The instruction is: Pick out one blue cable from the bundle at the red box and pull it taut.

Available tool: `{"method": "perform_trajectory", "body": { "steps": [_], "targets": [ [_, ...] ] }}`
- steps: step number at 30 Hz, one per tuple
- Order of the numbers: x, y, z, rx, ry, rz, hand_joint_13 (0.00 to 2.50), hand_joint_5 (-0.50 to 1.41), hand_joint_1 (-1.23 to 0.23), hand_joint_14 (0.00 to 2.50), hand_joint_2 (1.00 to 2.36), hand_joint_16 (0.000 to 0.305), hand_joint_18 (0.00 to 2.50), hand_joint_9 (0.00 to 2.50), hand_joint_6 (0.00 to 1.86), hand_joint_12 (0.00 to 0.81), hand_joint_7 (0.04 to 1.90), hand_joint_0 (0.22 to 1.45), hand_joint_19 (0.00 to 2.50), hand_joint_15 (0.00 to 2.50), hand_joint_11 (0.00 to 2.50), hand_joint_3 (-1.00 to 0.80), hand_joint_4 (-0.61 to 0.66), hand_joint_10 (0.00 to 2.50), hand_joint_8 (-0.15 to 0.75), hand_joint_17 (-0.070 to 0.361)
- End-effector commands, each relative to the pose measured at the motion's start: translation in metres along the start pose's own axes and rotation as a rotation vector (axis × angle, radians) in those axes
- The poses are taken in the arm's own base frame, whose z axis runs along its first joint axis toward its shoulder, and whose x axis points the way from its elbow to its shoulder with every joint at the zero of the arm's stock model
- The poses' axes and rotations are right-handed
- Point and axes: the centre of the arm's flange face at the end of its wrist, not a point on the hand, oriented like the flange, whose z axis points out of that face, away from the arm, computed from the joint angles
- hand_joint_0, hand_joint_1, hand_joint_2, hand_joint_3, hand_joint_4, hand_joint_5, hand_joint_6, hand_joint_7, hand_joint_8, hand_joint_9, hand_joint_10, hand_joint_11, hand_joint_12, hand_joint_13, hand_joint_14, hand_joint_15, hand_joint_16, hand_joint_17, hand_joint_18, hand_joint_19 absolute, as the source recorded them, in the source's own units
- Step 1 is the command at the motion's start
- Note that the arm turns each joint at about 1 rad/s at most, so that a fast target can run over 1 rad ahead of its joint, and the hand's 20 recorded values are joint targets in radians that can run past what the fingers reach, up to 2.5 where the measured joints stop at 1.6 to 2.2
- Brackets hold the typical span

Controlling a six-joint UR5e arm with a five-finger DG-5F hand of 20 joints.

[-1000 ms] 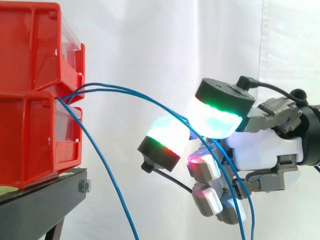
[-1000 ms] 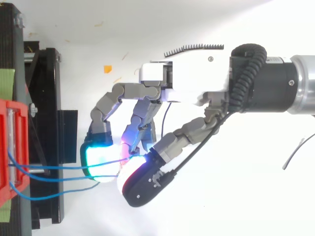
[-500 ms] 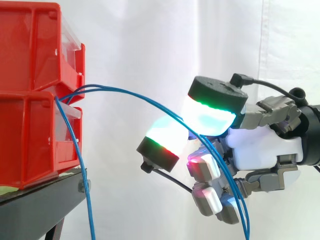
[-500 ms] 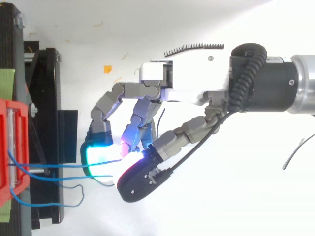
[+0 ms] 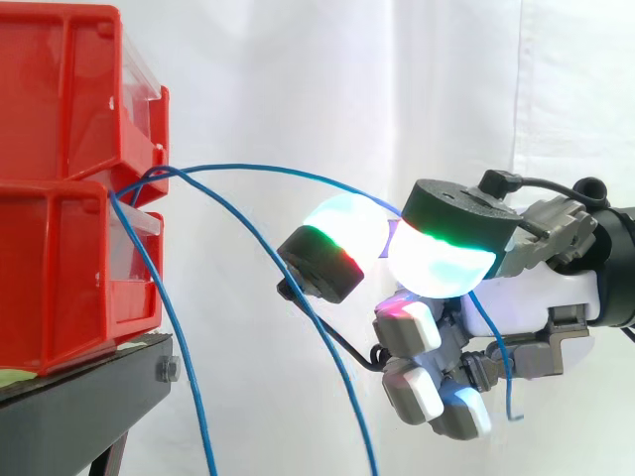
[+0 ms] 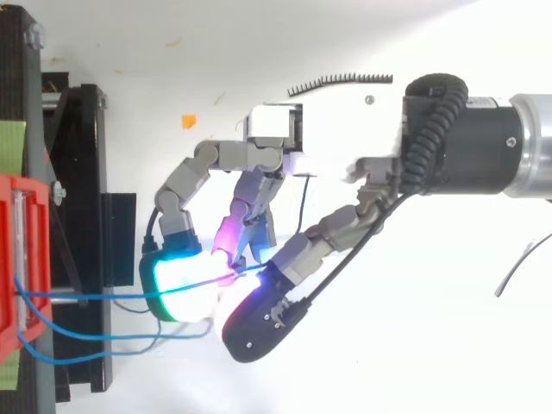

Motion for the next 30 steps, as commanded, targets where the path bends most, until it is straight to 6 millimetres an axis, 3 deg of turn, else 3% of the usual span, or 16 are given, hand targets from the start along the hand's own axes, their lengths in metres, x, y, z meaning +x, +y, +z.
{"method": "perform_trajectory", "body": {
  "steps": [1,3,9,14,16,20,30],
  "targets": [
    [-0.0004,-0.0001,0.0000,0.000,0.000,0.000,1.07,-0.09,-0.96,0.02,1.00,0.058,1.13,1.19,0.96,0.342,0.82,0.64,0.71,0.56,0.67,-0.50,-0.09,0.03,0.231,0.130],
    [-0.0014,-0.0002,-0.0002,0.000,0.000,0.000,1.07,-0.08,-0.93,0.02,1.00,0.060,1.14,1.19,0.95,0.352,0.77,0.56,0.71,0.57,0.67,-0.50,-0.03,0.02,0.241,0.134],
    [-0.0010,-0.0002,-0.0002,0.000,0.003,0.000,1.09,-0.08,-0.76,0.02,1.00,0.067,1.17,1.20,0.92,0.383,0.80,0.47,0.70,0.56,0.64,-0.50,0.01,0.02,0.255,0.150],
    [-0.0022,0.0005,-0.0001,-0.001,0.001,0.002,1.07,-0.08,-0.46,0.02,1.00,0.064,1.11,1.20,0.89,0.374,0.82,0.52,0.74,0.57,0.64,-0.50,0.01,0.02,0.245,0.143],
    [-0.0022,0.0005,-0.0001,-0.001,0.001,0.002,1.06,-0.08,-0.42,0.02,1.00,0.061,1.09,1.19,0.89,0.364,0.82,0.55,0.77,0.58,0.64,-0.50,0.01,0.02,0.237,0.137],
    [-0.0034,0.0006,-0.0001,-0.003,-0.001,0.001,1.05,-0.08,-0.50,0.02,1.00,0.060,1.06,1.19,0.88,0.365,0.85,0.59,0.78,0.58,0.64,-0.50,0.00,0.02,0.235,0.134],
    [-0.0022,0.0005,-0.0001,-0.001,0.001,0.002,1.07,-0.07,-0.73,0.02,1.02,0.067,1.14,1.22,0.91,0.390,0.85,0.59,0.71,0.56,0.63,-0.20,-0.02,0.02,0.265,0.151]
  ]
}}
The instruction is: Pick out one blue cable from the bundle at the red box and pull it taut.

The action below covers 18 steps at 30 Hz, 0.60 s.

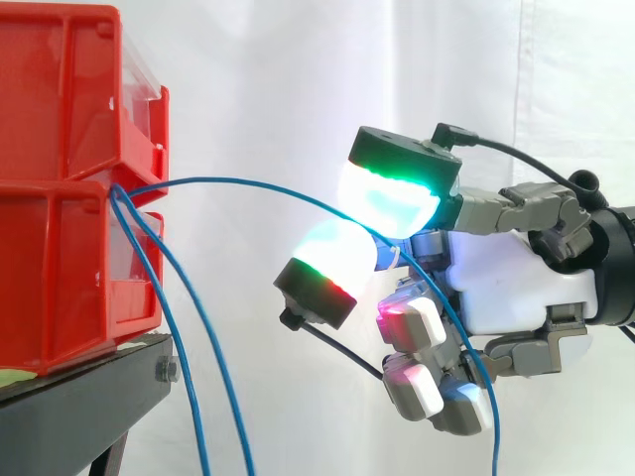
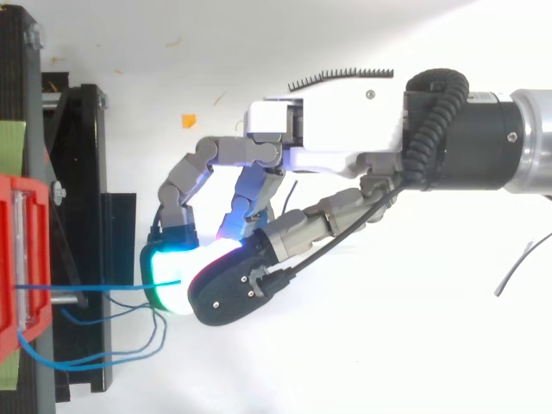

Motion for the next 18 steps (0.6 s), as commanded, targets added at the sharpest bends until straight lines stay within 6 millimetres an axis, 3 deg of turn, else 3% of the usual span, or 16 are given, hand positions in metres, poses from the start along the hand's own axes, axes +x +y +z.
{"method": "perform_trajectory", "body": {
  "steps": [1,14,18],
  "targets": [
    [0.000,0.000,0.000,0.000,0.000,0.001,1.07,-0.06,-0.73,0.02,1.01,0.067,1.14,1.22,0.92,0.391,0.84,0.59,0.70,0.56,0.63,-0.19,-0.03,0.02,0.267,0.152],
    [0.000,0.001,0.000,-0.002,0.010,-0.004,1.07,-0.06,-0.73,0.02,1.02,0.065,1.12,1.22,0.92,0.374,0.86,0.60,0.73,0.56,0.63,-0.17,-0.12,0.02,0.246,0.146],
    [-0.002,0.020,-0.009,-0.003,0.025,-0.016,1.10,-0.05,-0.69,0.02,1.01,0.069,1.13,1.29,0.91,0.381,0.87,0.59,0.73,0.55,0.59,-0.16,-0.15,0.02,0.241,0.155]
  ]
}}
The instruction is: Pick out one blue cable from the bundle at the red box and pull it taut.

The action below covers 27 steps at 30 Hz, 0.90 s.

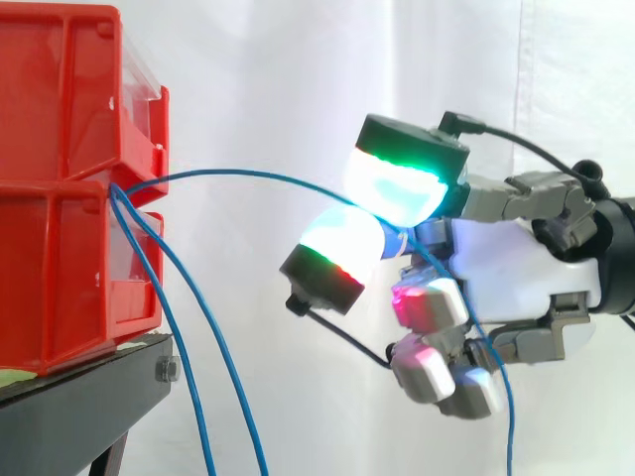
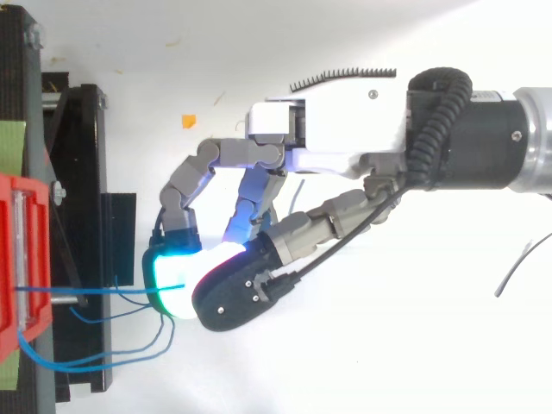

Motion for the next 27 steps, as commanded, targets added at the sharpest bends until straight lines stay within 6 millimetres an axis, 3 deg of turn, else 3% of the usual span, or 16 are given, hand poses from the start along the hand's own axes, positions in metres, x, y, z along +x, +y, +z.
{"method": "perform_trajectory", "body": {
  "steps": [1,5,9,27],
  "targets": [
    [-0.002,0.019,-0.010,0.012,0.010,-0.019,1.10,-0.05,-0.66,0.02,1.01,0.070,1.13,1.31,0.91,0.387,0.86,0.59,0.74,0.55,0.59,-0.16,-0.15,0.02,0.242,0.158],
    [-0.006,0.032,-0.027,0.077,0.016,-0.079,1.11,-0.05,-0.65,0.02,1.01,0.071,1.12,1.31,0.90,0.394,0.86,0.59,0.76,0.56,0.59,-0.18,-0.14,0.02,0.251,0.160],
    [-0.014,0.032,-0.038,0.130,0.030,-0.126,1.11,-0.05,-0.63,0.02,1.01,0.072,1.12,1.31,0.91,0.398,0.85,0.60,0.76,0.56,0.60,-0.19,-0.13,0.02,0.262,0.161],
    [-0.032,0.039,-0.053,0.170,0.031,-0.102,1.13,-0.06,-0.59,0.02,1.01,0.069,1.09,1.28,0.91,0.395,0.83,0.59,0.79,0.59,0.61,-0.25,-0.09,0.02,0.262,0.156]
  ]
}}
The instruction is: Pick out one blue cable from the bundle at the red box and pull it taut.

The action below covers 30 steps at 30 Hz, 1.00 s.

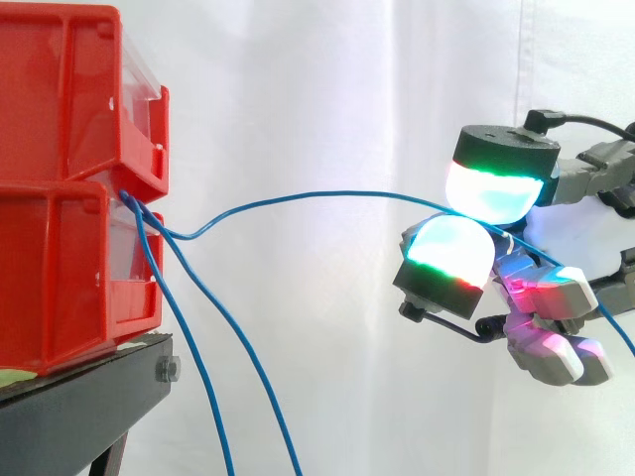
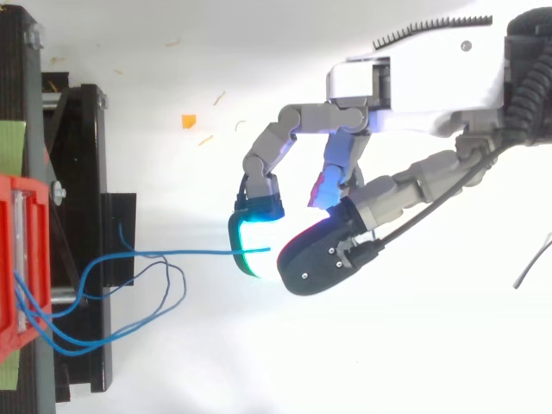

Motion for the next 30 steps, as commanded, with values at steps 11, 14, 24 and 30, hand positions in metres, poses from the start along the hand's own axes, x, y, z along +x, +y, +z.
{"method": "perform_trajectory", "body": {
  "steps": [11,14,24,30],
  "targets": [
    [0.0023,0.0009,0.0012,-0.005,-0.001,0.057,1.15,-0.07,-0.68,0.02,1.02,0.063,1.13,1.30,0.92,0.367,0.90,0.59,0.77,0.61,0.65,-0.20,-0.03,0.02,0.244,0.141],
    [0.0030,0.0017,0.0021,-0.011,-0.002,0.072,1.18,-0.06,-0.72,0.02,1.02,0.063,1.17,1.31,0.93,0.368,0.90,0.59,0.76,0.61,0.65,-0.17,-0.04,0.02,0.253,0.142],
    [0.0029,0.0018,0.0042,-0.026,-0.003,0.107,1.19,-0.06,-0.80,0.03,1.02,0.058,1.16,1.31,0.94,0.345,0.89,0.61,0.78,0.65,0.68,-0.13,-0.12,0.02,0.226,0.130],
    [0.0038,0.0035,0.0058,-0.040,-0.002,0.117,1.21,-0.06,-0.80,0.03,1.03,0.057,1.17,1.34,0.94,0.340,0.88,0.61,0.79,0.66,0.67,-0.11,-0.23,0.02,0.221,0.129]
  ]
}}
